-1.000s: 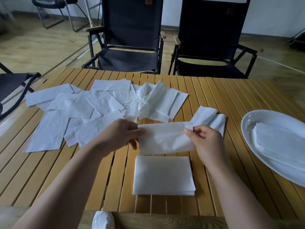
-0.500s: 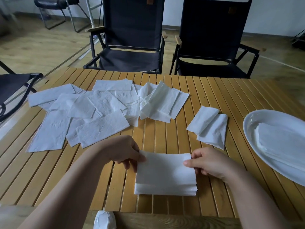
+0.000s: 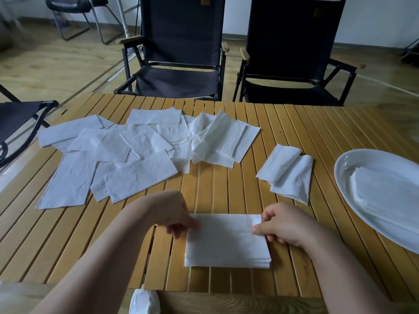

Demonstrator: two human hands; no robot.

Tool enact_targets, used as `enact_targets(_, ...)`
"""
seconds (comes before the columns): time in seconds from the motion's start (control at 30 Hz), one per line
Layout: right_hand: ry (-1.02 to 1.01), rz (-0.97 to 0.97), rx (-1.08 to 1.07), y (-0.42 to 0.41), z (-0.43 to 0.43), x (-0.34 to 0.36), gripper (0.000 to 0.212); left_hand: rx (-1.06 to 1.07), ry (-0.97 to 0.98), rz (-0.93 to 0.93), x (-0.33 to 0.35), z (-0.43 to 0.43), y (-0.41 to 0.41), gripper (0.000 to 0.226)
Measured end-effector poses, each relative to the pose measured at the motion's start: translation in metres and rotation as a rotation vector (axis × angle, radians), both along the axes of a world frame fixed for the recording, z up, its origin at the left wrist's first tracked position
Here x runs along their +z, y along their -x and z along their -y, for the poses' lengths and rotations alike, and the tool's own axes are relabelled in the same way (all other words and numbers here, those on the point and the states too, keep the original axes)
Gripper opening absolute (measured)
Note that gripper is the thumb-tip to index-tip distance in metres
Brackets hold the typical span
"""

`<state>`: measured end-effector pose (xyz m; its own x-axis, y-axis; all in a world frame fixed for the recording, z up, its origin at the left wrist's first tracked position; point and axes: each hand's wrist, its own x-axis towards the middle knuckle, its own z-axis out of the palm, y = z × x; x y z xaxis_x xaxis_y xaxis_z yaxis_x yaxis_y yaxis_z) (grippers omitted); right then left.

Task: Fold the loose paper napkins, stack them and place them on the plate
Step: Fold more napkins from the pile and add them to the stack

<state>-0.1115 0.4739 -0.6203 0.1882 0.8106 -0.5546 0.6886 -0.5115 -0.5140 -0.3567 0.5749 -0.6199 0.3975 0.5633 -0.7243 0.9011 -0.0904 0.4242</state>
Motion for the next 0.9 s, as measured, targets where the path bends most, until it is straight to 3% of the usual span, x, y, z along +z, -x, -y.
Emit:
enact_targets(0.37, -0.002, 0.011, -0.02, -0.003, -0.001, -0.002, 0.03, 0.035, -0.04, 0.031, 0.005, -0.002, 0.0, 0.037)
enact_targets(0.5, -0.231, 0.075, -0.211, -0.013, -0.003, -0.001, 0.031, 0.222, -0.381, 0.154, -0.004, -0.008, -0.003, 0.045)
enact_targets(0.57, -0.442, 0.144, -0.376, -0.02, -0.007, -0.003, 0.028, 0.253, -0.568, 0.244, -0.01, -0.008, -0.012, 0.035)
enact_targets(0.63, -0.57, 0.213, -0.423, -0.028, -0.012, -0.011, 0.04, 0.217, -0.629, 0.346, -0.011, -0.006, -0.023, 0.022)
enact_targets(0.73, -0.555, 0.208, -0.355, -0.03, -0.02, -0.024, 0.059, 0.133, -0.67, 0.384, -0.019, -0.006, -0.033, 0.027)
enact_targets(0.9, -0.435, 0.245, -0.128, -0.016, -0.03, -0.04, 0.048, 0.08, -0.71, 0.373, -0.031, -0.008, -0.031, 0.035)
